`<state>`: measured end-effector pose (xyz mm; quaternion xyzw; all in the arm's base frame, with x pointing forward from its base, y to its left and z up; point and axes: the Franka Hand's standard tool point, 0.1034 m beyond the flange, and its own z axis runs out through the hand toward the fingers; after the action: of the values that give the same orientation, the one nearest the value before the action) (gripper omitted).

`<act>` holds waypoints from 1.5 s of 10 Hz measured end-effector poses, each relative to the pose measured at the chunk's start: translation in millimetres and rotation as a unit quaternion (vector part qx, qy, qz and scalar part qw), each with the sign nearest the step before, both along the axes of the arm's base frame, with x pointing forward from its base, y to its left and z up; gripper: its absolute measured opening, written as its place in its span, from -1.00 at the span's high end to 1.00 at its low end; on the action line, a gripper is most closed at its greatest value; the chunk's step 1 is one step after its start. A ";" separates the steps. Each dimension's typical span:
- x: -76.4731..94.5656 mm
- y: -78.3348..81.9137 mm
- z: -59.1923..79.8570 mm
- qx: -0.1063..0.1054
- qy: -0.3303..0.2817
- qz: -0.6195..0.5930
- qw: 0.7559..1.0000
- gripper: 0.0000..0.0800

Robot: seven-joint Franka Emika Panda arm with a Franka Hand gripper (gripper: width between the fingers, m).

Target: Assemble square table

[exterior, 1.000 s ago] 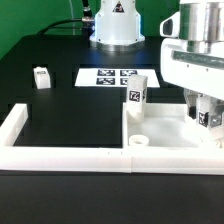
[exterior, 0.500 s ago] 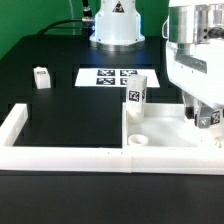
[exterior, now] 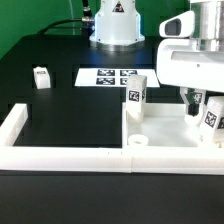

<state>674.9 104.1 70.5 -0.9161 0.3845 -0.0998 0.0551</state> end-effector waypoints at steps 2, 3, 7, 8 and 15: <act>0.6 -2.5 0.1 -0.022 -0.001 0.069 0.997 -0.62; 3.4 5.4 5.6 -0.062 -0.010 0.171 0.983 -0.62; 3.8 6.3 9.8 -0.112 -0.004 0.340 0.934 -0.62; 3.8 6.0 9.7 -0.112 -0.004 0.339 0.934 -0.62; 4.5 0.7 9.5 -0.082 -0.005 0.199 0.976 0.28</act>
Offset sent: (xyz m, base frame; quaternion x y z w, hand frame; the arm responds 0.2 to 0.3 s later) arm -0.0026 0.0241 0.0188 -0.0658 -0.0054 -0.4610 0.8849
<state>679.4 104.9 80.0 -0.9752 0.1844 -0.1224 0.0000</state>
